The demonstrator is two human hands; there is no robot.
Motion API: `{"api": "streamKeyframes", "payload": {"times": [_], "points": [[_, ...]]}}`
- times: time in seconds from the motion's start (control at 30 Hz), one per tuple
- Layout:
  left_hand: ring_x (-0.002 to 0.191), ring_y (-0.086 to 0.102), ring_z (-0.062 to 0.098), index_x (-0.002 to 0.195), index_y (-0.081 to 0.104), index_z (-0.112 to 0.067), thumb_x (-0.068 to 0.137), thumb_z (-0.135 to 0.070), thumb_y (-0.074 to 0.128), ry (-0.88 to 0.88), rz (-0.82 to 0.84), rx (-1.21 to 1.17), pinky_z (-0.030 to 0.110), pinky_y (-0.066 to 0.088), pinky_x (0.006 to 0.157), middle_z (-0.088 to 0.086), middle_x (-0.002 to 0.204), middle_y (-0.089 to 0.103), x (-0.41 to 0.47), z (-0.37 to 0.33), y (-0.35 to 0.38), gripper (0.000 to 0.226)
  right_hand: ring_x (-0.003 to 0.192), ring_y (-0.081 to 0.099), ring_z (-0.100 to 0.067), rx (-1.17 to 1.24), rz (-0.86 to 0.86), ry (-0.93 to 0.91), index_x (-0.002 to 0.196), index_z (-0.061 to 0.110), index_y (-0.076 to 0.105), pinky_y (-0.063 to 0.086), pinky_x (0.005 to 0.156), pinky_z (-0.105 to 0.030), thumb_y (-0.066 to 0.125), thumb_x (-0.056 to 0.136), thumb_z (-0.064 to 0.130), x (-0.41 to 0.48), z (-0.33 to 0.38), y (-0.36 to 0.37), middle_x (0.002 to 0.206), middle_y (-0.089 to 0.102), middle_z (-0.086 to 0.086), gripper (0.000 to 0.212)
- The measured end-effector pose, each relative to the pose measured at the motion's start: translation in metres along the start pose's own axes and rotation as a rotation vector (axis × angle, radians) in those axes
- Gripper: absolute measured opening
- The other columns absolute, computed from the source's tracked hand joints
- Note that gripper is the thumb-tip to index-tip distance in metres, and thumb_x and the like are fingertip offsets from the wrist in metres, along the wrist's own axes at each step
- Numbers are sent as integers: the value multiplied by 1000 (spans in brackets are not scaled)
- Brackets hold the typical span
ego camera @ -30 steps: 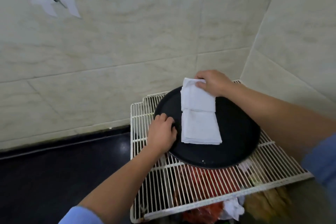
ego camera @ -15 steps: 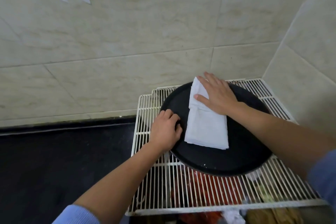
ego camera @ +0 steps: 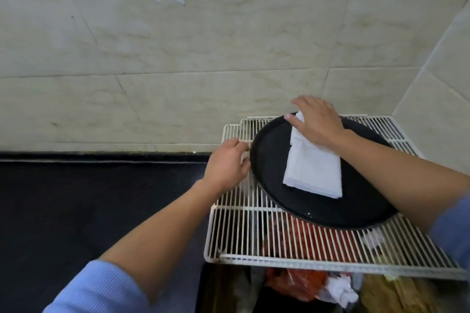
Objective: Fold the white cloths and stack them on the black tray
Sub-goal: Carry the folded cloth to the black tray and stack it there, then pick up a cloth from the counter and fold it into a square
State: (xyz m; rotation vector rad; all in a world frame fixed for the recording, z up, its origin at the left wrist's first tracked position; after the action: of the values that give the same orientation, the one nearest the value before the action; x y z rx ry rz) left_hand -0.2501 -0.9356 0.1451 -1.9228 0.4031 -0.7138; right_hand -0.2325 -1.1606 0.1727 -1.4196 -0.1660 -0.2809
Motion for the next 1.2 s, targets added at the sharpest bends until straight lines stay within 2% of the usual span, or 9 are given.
{"api": "streamKeyframes", "payload": {"times": [0.1, 0.23, 0.37, 0.47, 0.63, 0.83, 1.0, 1.2], "points": [[91, 58, 26, 104, 60, -14, 89, -25, 53, -133, 23, 47, 36, 45, 71, 4, 101, 61, -41, 53, -34, 20, 119, 49, -28, 29, -29, -97, 126, 16, 56, 38, 96, -41, 48, 94, 40, 10, 78, -14, 129, 56, -7, 40], [93, 59, 26, 104, 60, -18, 89, -29, 51, -320, 50, 120, 35, 47, 73, 1, 100, 63, -128, 135, -79, 20, 107, 59, -29, 116, -24, -255, 118, 18, 62, 45, 83, -37, 50, 94, 35, 0, 211, -3, 117, 64, -5, 32], [97, 59, 25, 105, 60, -20, 89, -32, 50, -476, 89, 198, 35, 48, 76, 0, 103, 65, -240, 221, -132, 22, 100, 63, -30, 158, 75, -387, 109, 23, 65, 51, 80, -36, 52, 92, 37, -32, 358, 37, 107, 68, -5, 26], [95, 60, 25, 100, 61, -21, 88, -31, 51, -586, 63, 228, 34, 46, 74, -1, 102, 66, -325, 279, -180, 19, 92, 62, -28, 180, 162, -531, 103, 23, 65, 50, 72, -34, 51, 92, 37, -66, 468, 70, 99, 66, -2, 22], [95, 61, 27, 94, 60, -23, 86, -29, 51, -830, 24, 282, 34, 46, 73, 2, 101, 67, -477, 353, -249, 13, 92, 61, -24, 196, 277, -759, 105, 25, 62, 47, 72, -34, 49, 92, 37, -125, 638, 112, 101, 65, 4, 22], [99, 61, 30, 107, 62, -19, 87, -28, 51, -1136, -29, 299, 36, 51, 77, 8, 105, 68, -634, 411, -299, 25, 97, 60, -22, 215, 343, -1014, 109, 26, 61, 45, 73, -33, 48, 93, 39, -183, 800, 141, 107, 63, 4, 24], [100, 61, 28, 112, 61, -20, 89, -30, 51, -1300, -39, 269, 35, 51, 80, 7, 108, 68, -722, 450, -309, 27, 95, 61, -22, 196, 401, -1172, 108, 26, 61, 50, 76, -36, 48, 92, 41, -211, 909, 175, 107, 63, 3, 25], [101, 62, 28, 115, 60, -20, 88, -30, 50, -1482, -82, 275, 35, 50, 79, 5, 107, 69, -801, 520, -345, 30, 100, 61, -23, 239, 451, -1316, 113, 24, 62, 47, 78, -35, 49, 92, 38, -225, 1043, 220, 113, 64, 0, 29]]}}
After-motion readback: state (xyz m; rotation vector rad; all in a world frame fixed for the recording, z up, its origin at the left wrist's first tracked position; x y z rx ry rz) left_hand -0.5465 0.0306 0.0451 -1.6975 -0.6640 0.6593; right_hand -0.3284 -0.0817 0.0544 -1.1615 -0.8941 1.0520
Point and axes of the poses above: each hand's wrist, its own x-axis towards the middle knuckle, its own y-axis out of the palm, z = x × y, the point moved 8 cm from there along x, towards the middle knuckle
